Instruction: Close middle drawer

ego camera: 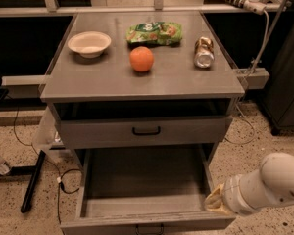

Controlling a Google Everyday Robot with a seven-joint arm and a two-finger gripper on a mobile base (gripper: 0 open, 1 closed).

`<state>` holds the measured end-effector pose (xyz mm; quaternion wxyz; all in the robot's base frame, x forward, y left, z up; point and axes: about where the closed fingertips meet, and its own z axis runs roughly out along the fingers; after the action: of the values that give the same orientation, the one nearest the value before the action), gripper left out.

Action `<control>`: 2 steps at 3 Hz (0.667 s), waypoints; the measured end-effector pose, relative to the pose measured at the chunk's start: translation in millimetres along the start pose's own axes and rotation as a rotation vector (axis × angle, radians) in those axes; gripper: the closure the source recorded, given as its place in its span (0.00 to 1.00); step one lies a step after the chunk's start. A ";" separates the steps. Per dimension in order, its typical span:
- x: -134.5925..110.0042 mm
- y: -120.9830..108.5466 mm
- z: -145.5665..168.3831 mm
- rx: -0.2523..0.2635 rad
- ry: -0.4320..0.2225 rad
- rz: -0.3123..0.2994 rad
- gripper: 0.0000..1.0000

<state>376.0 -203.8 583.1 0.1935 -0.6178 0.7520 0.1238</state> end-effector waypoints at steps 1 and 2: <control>18.4 19.4 40.6 -0.015 -0.019 0.013 1.00; 30.3 32.6 77.2 -0.018 -0.060 0.006 1.00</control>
Offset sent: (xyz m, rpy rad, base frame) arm -0.0377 0.0209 -0.1325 0.1127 -0.0087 0.0212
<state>350.0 -190.9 498.8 0.2100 -0.6134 0.7465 0.1498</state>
